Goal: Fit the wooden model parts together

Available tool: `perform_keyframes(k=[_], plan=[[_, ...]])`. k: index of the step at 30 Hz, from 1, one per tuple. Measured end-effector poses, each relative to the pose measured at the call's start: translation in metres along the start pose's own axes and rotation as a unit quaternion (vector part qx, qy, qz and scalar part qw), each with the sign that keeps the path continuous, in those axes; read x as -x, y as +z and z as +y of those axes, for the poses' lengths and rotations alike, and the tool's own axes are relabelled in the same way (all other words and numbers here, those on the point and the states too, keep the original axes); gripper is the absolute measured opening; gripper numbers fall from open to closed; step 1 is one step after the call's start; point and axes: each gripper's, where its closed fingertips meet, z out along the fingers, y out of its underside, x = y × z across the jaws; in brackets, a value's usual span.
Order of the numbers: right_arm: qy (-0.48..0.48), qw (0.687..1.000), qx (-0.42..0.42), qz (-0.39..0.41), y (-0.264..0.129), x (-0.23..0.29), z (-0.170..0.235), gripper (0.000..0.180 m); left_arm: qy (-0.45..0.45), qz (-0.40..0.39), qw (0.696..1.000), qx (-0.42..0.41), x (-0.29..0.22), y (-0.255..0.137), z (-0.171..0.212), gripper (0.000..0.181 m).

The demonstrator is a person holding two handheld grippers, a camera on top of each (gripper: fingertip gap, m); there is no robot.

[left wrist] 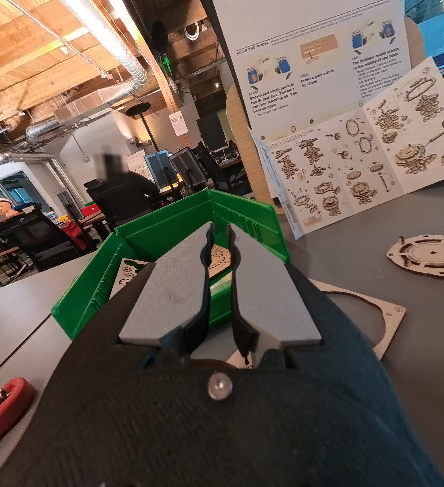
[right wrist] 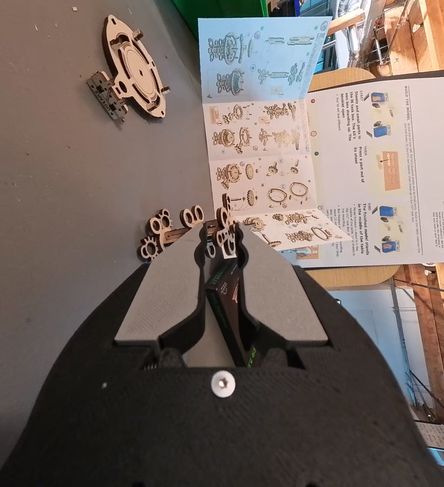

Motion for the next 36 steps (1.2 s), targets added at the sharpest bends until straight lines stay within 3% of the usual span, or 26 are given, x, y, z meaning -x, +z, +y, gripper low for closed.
perform_keyframes(k=[22,27,31,36], plan=[[0.000,1.000,0.001,-0.004,0.000,0.001,0.000,0.016,-0.005,-0.003,1.000,-0.001,0.002,0.000,0.000,0.006],[0.003,1.000,-0.005,-0.008,-0.001,0.002,-0.002,0.024,-0.046,-0.016,0.999,-0.001,0.015,-0.002,0.001,0.007],[0.021,1.000,-0.022,-0.009,-0.006,-0.001,-0.007,0.032,-0.073,-0.031,0.996,0.049,0.042,-0.007,0.011,0.016],[0.079,0.995,-0.061,-0.011,-0.017,-0.011,-0.019,0.043,-0.064,0.021,0.977,0.201,0.066,-0.001,0.026,0.040]])
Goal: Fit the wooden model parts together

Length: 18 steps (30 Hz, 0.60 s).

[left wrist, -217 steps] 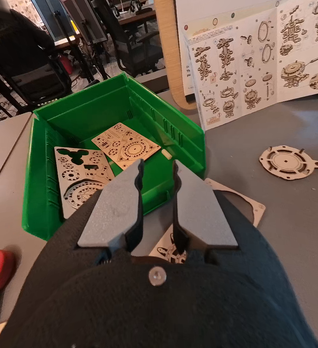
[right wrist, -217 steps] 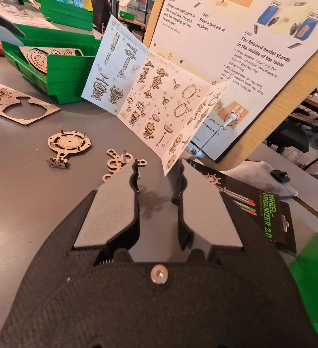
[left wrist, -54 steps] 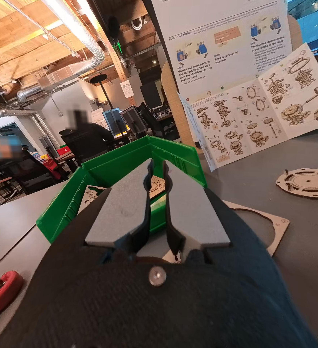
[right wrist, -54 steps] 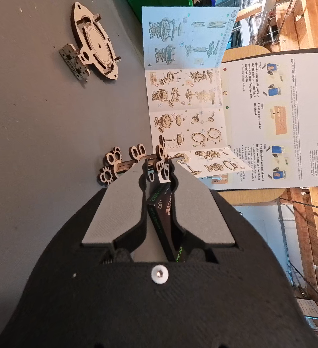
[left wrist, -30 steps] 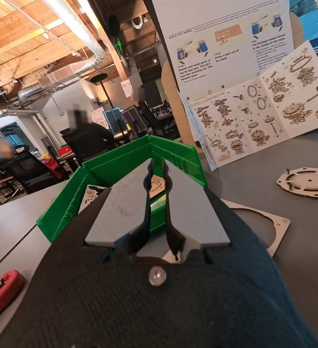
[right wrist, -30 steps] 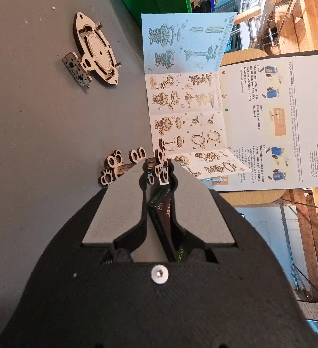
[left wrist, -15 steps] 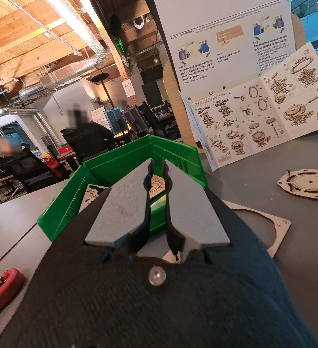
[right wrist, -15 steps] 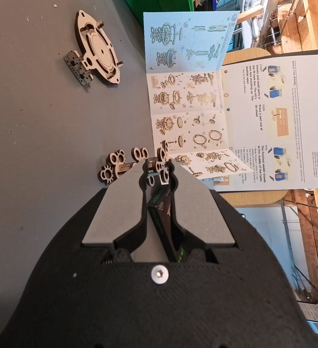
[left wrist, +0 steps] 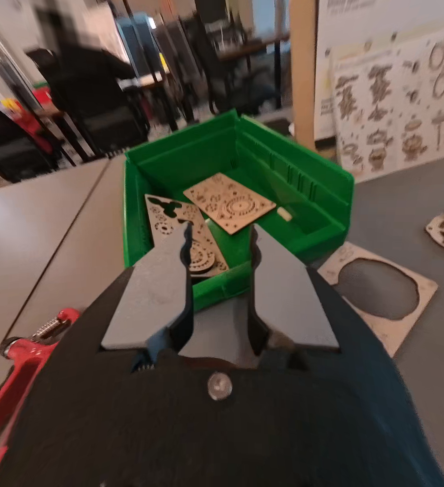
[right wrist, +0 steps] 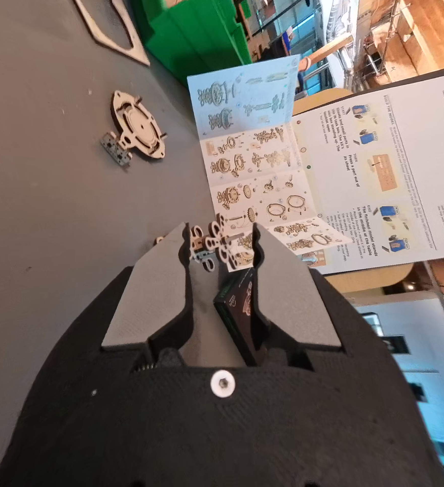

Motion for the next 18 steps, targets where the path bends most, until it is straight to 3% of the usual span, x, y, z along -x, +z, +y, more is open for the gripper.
perform_keyframes(k=[8,18], plan=[[0.146,0.987,-0.067,-0.002,-0.018,-0.027,-0.013,0.050,-0.006,-0.011,0.998,0.068,0.033,-0.022,-0.007,0.065],[0.246,0.966,-0.075,-0.024,-0.016,-0.034,-0.002,0.053,-0.006,-0.040,0.991,0.131,0.061,-0.065,0.041,0.053]])
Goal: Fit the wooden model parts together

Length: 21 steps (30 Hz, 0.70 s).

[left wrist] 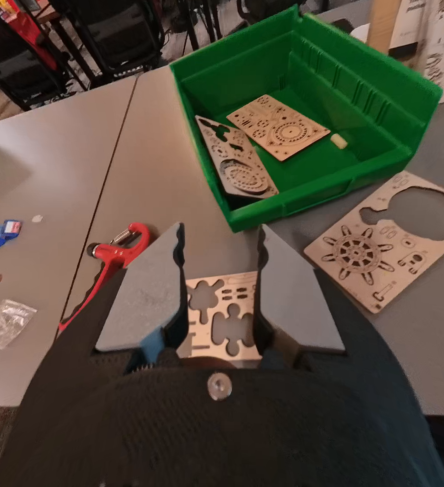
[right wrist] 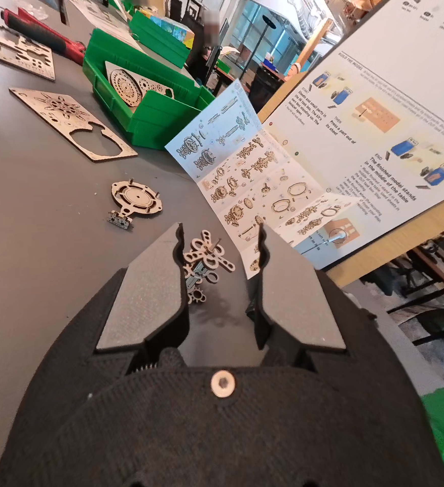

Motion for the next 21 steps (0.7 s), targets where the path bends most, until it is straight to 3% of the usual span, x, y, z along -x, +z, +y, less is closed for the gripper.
perform_keyframes(k=[7,21], plan=[[0.054,0.998,0.025,-0.024,0.003,-0.006,0.021,0.054,-0.026,-0.030,0.999,-0.001,0.027,-0.017,0.026,0.054],[0.123,0.991,0.046,0.025,-0.003,-0.033,0.045,0.061,-0.115,-0.046,0.991,-0.055,0.069,-0.036,0.062,0.046]])
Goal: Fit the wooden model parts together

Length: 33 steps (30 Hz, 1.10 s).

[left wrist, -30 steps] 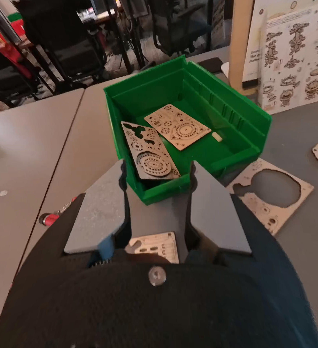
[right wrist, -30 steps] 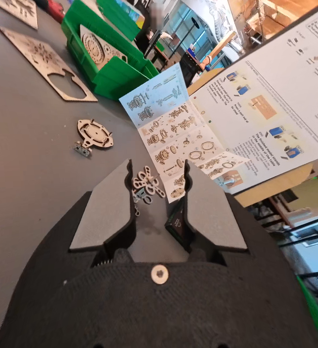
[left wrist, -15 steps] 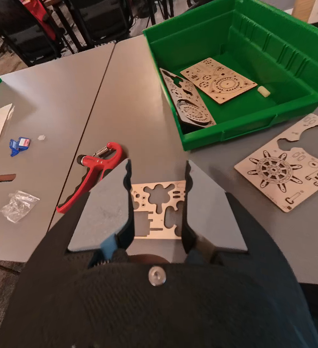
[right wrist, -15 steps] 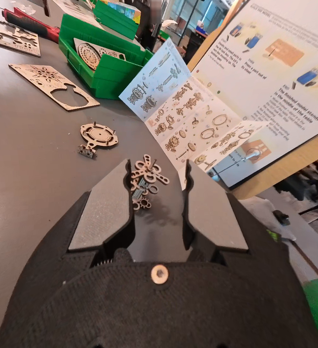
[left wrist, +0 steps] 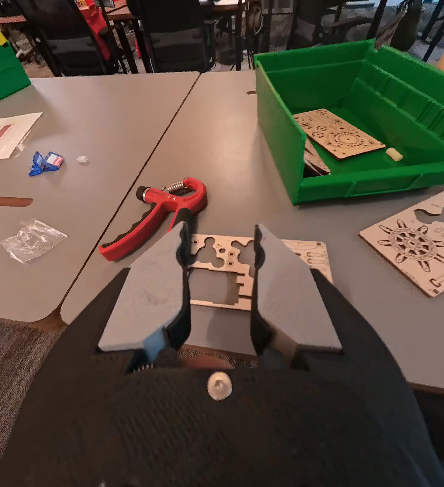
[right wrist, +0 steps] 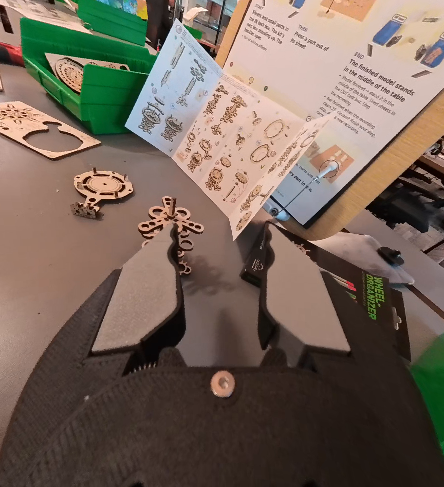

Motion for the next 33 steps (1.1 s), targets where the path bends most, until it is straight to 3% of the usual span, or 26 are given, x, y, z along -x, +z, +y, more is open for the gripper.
perform_keyframes(k=[6,14,16,19,22,33], plan=[[0.012,1.000,0.011,0.007,0.002,-0.006,0.007,0.060,-0.014,-0.007,1.000,0.005,0.012,0.001,0.015,0.046],[0.005,0.999,0.033,0.026,0.005,-0.010,0.015,0.059,0.005,0.007,1.000,-0.020,-0.007,0.006,-0.005,0.045],[-0.004,0.996,0.051,0.069,0.004,-0.023,0.020,0.056,0.011,0.017,0.999,-0.029,-0.021,0.009,-0.013,0.046],[-0.028,0.975,0.096,0.201,-0.009,-0.064,0.029,0.053,0.039,0.030,0.998,-0.049,-0.048,0.010,-0.024,0.046],[-0.047,0.958,0.122,0.254,-0.019,-0.079,0.031,0.053,0.083,0.025,0.995,-0.056,-0.067,0.012,-0.026,0.044],[-0.048,0.956,0.146,0.249,-0.019,-0.078,0.037,0.049,0.102,0.057,0.993,-0.037,-0.110,0.021,-0.032,0.045]])
